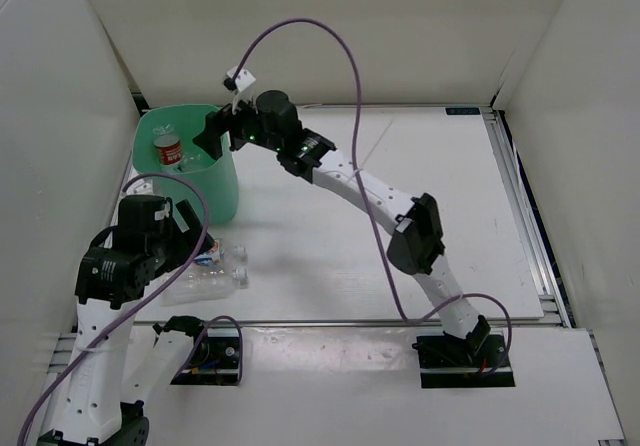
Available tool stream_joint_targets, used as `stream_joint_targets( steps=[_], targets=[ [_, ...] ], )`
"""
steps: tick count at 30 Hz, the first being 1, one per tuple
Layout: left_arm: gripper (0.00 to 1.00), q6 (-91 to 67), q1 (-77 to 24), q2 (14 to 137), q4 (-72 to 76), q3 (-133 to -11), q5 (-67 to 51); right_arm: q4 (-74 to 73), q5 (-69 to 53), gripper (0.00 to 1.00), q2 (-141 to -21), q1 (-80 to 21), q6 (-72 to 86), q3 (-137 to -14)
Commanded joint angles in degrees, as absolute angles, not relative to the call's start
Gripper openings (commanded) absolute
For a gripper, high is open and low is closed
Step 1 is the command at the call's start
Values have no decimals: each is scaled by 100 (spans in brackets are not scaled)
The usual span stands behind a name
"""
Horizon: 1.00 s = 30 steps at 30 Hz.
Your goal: Put the plastic bottles in the bin
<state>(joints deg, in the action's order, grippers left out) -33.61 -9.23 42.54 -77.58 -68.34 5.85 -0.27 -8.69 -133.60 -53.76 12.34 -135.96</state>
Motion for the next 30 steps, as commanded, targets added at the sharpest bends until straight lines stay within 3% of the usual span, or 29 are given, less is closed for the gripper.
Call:
stream_joint_targets(
  steps=[1,7,14,18,30],
  targets=[
    [100,-3900,-949,4271,-8191,-6864,992,634,-493,100,-11665,-5458,1133,-13264],
    [100,-6163,-949,4052,-7876,-6066,1414,-912,-773,100,-11014,-5458,1345,-13833],
    [100,-9209,-949,3007,-7322,-4388,2012,-2686,-835,100,-9976,-5458,1459,-13351],
    [100,-9782,-949,2532,-6707,-3386,2424,-3453,-888,100,-9573,-5458,1459,-13298],
    [100,-10248,-949,2848,-5792,-2391,2760,-4411,-1046,100,-8710,-5458,1459,-12675]
  ],
)
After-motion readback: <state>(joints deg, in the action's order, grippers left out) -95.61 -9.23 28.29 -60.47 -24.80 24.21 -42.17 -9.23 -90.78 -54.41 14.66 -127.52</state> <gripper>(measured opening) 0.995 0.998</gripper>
